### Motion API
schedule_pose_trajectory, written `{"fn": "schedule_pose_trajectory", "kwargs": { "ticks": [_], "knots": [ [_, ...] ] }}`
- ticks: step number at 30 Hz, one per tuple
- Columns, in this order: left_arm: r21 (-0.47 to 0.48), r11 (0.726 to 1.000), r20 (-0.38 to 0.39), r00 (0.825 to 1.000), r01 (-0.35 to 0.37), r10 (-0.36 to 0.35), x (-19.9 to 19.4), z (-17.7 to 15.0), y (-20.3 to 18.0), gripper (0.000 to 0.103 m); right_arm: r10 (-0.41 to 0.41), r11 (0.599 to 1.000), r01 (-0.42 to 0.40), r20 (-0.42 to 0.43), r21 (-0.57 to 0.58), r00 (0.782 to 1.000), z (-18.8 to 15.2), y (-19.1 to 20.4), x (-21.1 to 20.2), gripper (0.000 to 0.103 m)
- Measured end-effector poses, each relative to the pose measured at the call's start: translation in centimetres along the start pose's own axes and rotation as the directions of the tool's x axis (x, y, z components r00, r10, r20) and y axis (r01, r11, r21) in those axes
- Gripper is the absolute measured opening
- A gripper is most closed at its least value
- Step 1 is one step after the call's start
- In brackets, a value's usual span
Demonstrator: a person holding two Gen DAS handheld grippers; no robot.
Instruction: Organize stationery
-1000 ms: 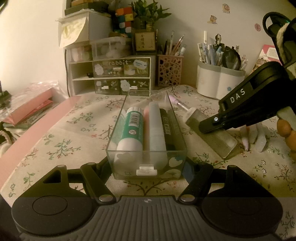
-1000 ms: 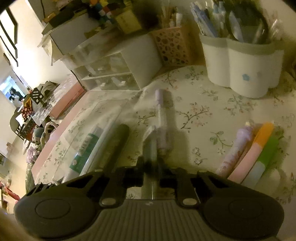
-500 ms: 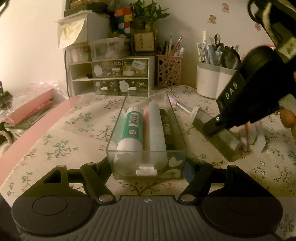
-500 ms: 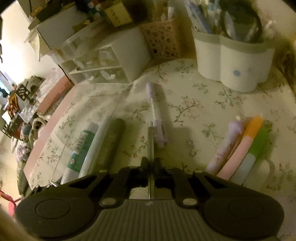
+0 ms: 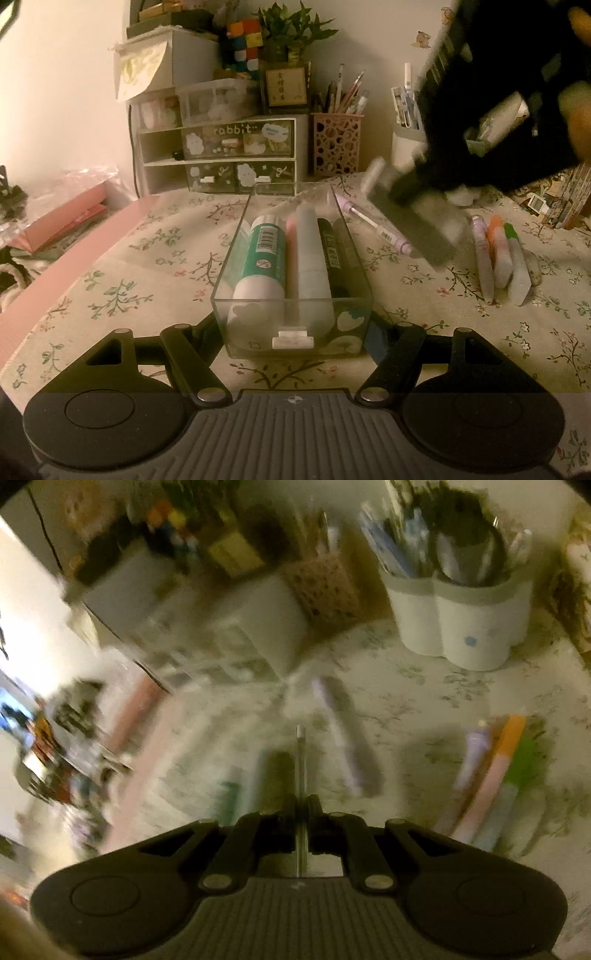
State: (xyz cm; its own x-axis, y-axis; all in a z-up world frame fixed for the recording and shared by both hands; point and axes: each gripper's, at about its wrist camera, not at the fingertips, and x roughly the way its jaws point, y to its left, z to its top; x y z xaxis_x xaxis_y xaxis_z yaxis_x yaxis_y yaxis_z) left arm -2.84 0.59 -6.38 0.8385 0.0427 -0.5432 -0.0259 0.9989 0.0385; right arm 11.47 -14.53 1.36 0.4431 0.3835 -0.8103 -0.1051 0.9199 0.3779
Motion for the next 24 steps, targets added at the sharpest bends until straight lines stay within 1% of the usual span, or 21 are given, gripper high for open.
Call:
{"fn": "schedule_pose_trajectory", "kwargs": {
  "ticks": [3, 5, 7, 14, 21, 24],
  "knots": [
    [0.002, 1.0, 0.002, 1.0, 0.0, 0.0, 0.0, -0.1, 0.0, 0.073, 0.029, 0.999, -0.029, -0.003, 0.028, 1.0, 0.4, 1.5, -0.2, 0.007],
    [0.004, 1.0, 0.003, 1.0, 0.004, -0.004, 0.0, -0.1, 0.1, 0.073, 0.059, 0.997, -0.058, -0.029, 0.042, 0.998, 0.6, 2.3, 0.5, 0.007],
    [0.007, 1.0, 0.003, 1.0, 0.006, -0.006, -0.1, 0.0, 0.1, 0.073, 0.072, 0.997, -0.069, -0.057, 0.043, 0.996, 0.7, 3.0, 1.6, 0.007],
    [0.011, 1.0, 0.003, 1.0, 0.011, -0.011, -0.1, 0.0, 0.2, 0.073, 0.015, 0.999, -0.012, -0.107, 0.03, 0.994, 0.7, 4.6, 4.5, 0.007],
    [0.01, 1.0, 0.001, 1.0, 0.014, -0.014, 0.0, 0.0, 0.3, 0.073, -0.023, 0.999, 0.027, -0.16, 0.022, 0.987, 0.9, 4.9, 5.4, 0.007],
    [0.01, 1.0, -0.001, 1.0, 0.016, -0.016, 0.0, 0.0, 0.3, 0.073, -0.018, 0.999, 0.022, -0.177, 0.024, 0.984, 0.8, 5.0, 5.6, 0.009]
  ]
}}
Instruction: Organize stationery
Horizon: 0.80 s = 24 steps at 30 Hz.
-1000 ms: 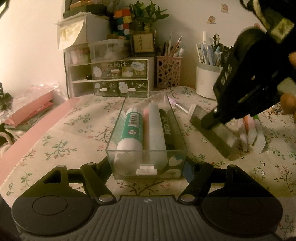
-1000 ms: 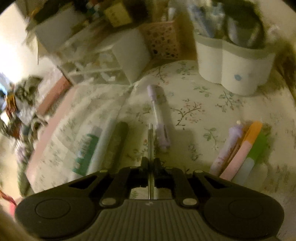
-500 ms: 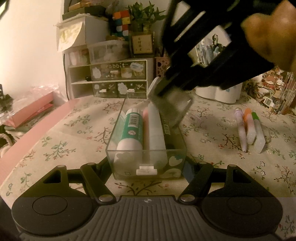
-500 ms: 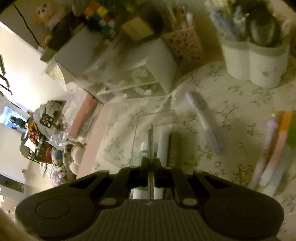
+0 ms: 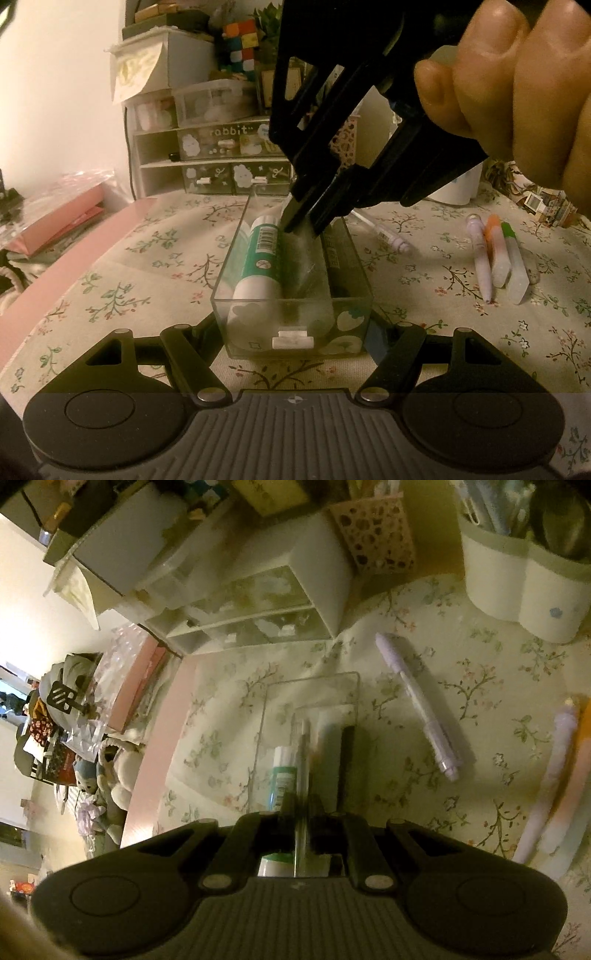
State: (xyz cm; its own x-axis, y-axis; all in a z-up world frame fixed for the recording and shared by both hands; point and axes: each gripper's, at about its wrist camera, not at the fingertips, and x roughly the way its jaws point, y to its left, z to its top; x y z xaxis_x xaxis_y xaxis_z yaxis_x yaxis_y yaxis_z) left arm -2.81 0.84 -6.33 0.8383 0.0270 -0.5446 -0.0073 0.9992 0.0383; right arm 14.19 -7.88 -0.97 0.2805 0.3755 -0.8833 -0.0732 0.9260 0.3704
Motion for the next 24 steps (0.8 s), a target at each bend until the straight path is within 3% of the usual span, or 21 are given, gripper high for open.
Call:
{"fn": "schedule_pose_trajectory", "kwargs": {
  "ticks": [13, 19, 24],
  "knots": [
    [0.0, 1.0, -0.001, 1.0, 0.0, 0.0, 0.1, 0.1, -0.1, 0.073, -0.022, 0.994, 0.017, -0.045, -0.111, 0.999, -0.1, 0.9, -0.1, 0.011],
    [-0.001, 1.0, -0.001, 1.0, 0.001, -0.001, 0.1, 0.1, -0.1, 0.073, 0.026, 0.995, -0.023, 0.034, -0.101, 0.999, -0.1, -0.1, -2.3, 0.012],
    [-0.012, 1.0, -0.003, 1.0, 0.004, -0.004, 0.1, 0.1, 0.1, 0.073, 0.097, 0.994, -0.089, 0.155, -0.061, 0.983, -0.4, -2.5, -5.5, 0.015]
  ]
}}
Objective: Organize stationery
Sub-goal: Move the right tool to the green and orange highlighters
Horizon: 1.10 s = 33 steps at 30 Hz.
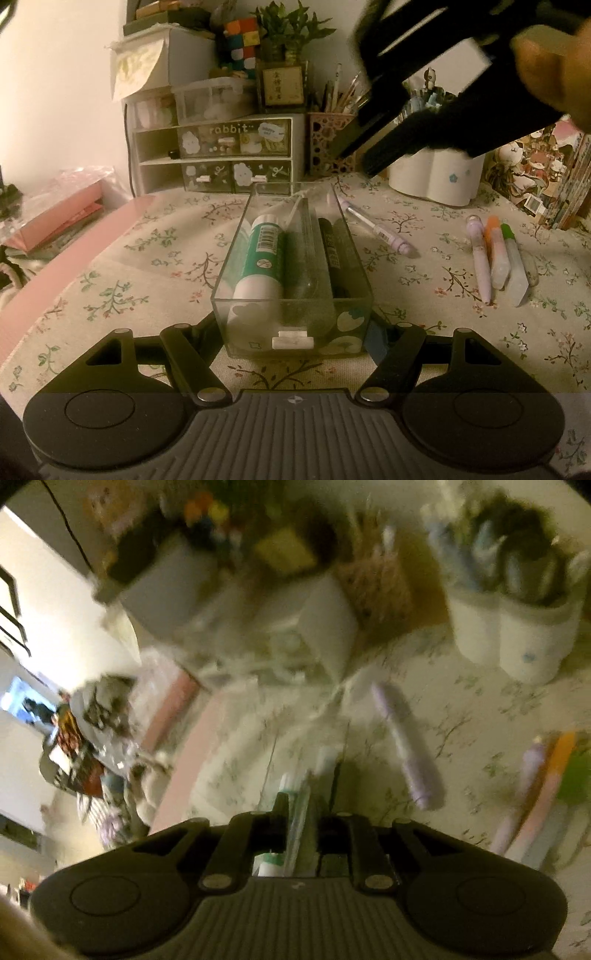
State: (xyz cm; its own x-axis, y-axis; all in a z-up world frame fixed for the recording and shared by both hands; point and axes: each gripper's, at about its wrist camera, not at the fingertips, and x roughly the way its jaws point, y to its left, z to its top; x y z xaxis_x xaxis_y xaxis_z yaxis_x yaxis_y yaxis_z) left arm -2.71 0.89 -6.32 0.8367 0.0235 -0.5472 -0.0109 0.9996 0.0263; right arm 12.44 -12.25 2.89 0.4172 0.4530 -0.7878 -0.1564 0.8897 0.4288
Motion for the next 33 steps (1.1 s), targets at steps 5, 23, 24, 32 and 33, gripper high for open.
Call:
{"fn": "schedule_pose_trajectory", "kwargs": {
  "ticks": [5, 23, 24, 32, 33],
  "knots": [
    [-0.018, 1.0, 0.005, 1.0, 0.001, -0.001, 0.0, -0.1, 0.1, 0.072, -0.004, 1.0, 0.004, 0.128, -0.002, 0.992, -0.7, -1.9, -3.6, 0.034],
    [-0.028, 1.0, 0.006, 1.0, -0.002, 0.002, 0.0, 0.0, -0.3, 0.072, -0.282, 0.939, 0.237, 0.165, 0.248, 0.945, -3.1, -12.7, -6.1, 0.041],
    [-0.027, 1.0, 0.007, 1.0, -0.001, 0.001, 0.0, 0.0, -0.3, 0.072, -0.293, 0.938, 0.251, 0.157, 0.241, 0.943, -3.3, -12.8, -6.4, 0.039],
    [-0.024, 1.0, 0.009, 1.0, 0.004, -0.004, 0.1, 0.0, -0.1, 0.072, -0.324, 0.937, 0.311, 0.065, 0.157, 0.944, -3.7, -11.9, -3.9, 0.02],
    [-0.024, 1.0, 0.008, 1.0, 0.005, -0.004, 0.2, 0.0, -0.2, 0.072, -0.328, 0.938, 0.318, 0.052, 0.137, 0.943, -3.6, -11.6, -3.6, 0.021]
  ]
}}
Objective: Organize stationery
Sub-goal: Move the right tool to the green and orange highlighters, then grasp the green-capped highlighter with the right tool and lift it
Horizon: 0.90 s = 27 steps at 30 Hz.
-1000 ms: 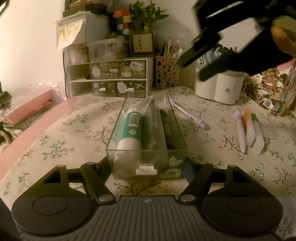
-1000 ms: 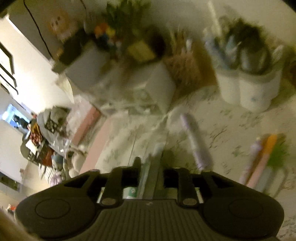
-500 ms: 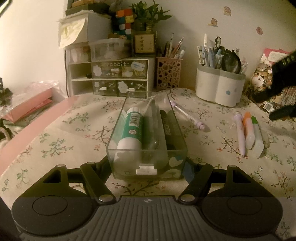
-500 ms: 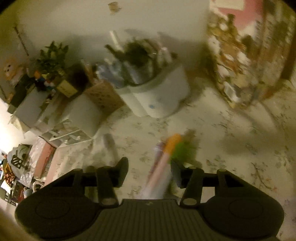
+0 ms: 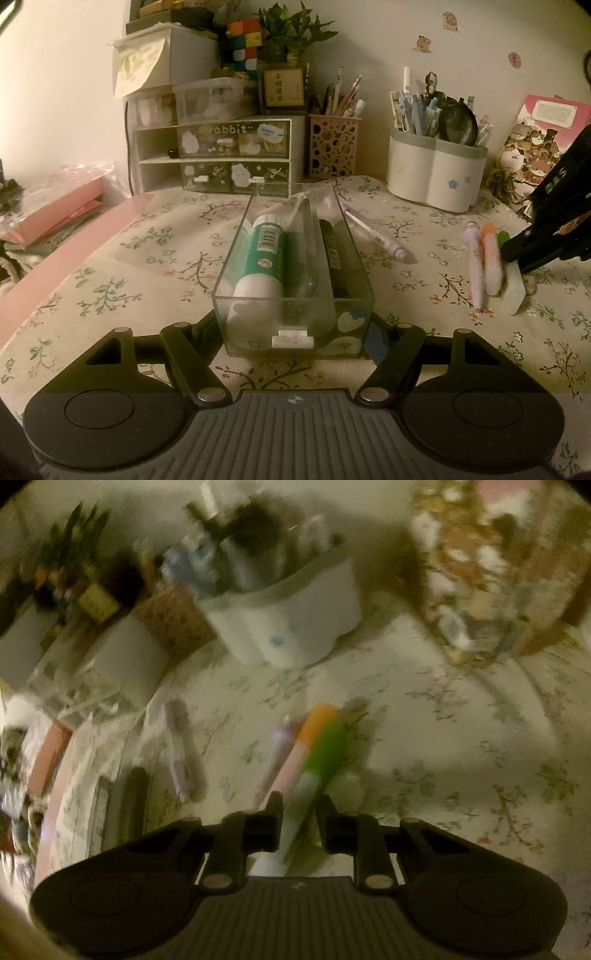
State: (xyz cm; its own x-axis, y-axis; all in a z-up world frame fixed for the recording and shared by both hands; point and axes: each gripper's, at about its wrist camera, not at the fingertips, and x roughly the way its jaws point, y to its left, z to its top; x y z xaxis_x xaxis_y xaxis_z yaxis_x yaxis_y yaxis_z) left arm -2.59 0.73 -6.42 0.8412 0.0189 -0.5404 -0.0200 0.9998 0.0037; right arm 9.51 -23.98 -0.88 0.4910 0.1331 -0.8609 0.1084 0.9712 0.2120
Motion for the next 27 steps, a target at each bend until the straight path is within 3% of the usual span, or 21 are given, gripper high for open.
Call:
{"fn": "schedule_pose_trajectory", "kwargs": {
  "ticks": [2, 10, 19, 27],
  "knots": [
    [0.0, 1.0, 0.0, 1.0, 0.002, -0.002, 0.0, 0.0, 0.0, 0.072, -0.03, 0.998, 0.03, -0.001, -0.058, 1.0, -0.1, 1.0, 0.1, 0.021],
    [0.002, 1.0, -0.002, 1.0, 0.005, -0.005, 0.0, 0.0, 0.0, 0.072, -0.053, 0.995, 0.051, -0.014, -0.087, 0.999, 0.1, 1.5, 0.1, 0.014],
    [0.003, 1.0, 0.0, 1.0, 0.005, -0.005, 0.0, 0.0, 0.0, 0.072, 0.005, 1.0, -0.004, 0.027, -0.011, 1.0, -0.3, 0.3, -1.2, 0.012],
    [0.003, 1.0, 0.0, 1.0, 0.005, -0.005, 0.0, 0.0, 0.0, 0.072, 0.118, 0.988, -0.124, 0.065, 0.092, 0.991, -0.5, -0.3, -2.8, 0.012]
  ]
}}
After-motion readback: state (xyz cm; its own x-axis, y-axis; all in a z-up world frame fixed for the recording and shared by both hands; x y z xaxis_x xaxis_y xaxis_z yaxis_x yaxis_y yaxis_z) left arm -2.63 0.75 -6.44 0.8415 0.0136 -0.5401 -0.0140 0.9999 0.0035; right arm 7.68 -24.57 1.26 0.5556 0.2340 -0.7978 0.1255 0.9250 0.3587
